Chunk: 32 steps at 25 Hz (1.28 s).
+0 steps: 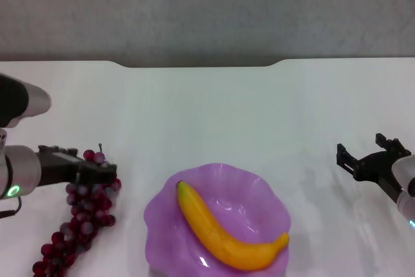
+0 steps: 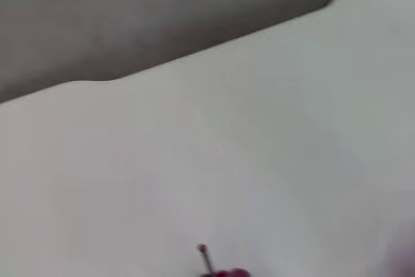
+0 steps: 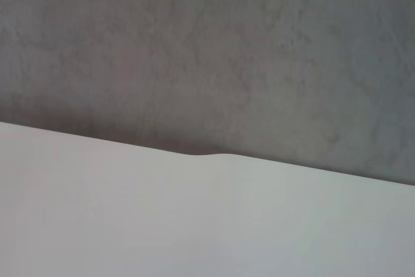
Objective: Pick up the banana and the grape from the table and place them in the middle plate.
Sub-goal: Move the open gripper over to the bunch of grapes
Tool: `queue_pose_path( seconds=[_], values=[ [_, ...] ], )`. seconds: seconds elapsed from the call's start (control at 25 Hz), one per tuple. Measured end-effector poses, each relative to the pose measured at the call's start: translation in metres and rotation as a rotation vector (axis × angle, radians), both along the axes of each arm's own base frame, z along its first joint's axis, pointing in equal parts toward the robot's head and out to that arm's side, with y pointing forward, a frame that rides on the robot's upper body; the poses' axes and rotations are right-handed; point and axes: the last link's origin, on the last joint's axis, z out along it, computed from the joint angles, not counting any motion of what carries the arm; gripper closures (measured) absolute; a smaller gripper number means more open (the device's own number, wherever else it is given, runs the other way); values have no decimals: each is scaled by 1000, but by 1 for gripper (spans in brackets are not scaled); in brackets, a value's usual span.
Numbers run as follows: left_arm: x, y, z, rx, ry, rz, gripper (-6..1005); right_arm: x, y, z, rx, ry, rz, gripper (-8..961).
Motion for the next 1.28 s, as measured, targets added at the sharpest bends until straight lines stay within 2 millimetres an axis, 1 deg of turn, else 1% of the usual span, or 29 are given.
queue_pose_path(
  seconds=[0.08,0.16,0.24,0.52,0.68,1.0,1.28],
  values=[
    [0,-1,6,-52,-16,-3,107,-1,1,-1,-4,0,1,70],
    [-4,-1,11,-63,-19,22,106,-1,1,-1,-8,-1,0,70],
    [-10,-1,12,-62,-13,48,106,-2,1,-2,-8,0,0,70],
    [-39,-2,0,-46,-19,136,106,-2,1,-2,-8,-1,1,70],
    [-57,-3,-6,-43,-23,191,106,2,2,2,5,-5,-7,70],
    [-62,-4,-10,-46,-44,218,106,1,2,2,2,-10,-1,70],
    [-56,-2,-18,-81,-111,192,106,0,2,2,2,-9,2,71]
  ],
)
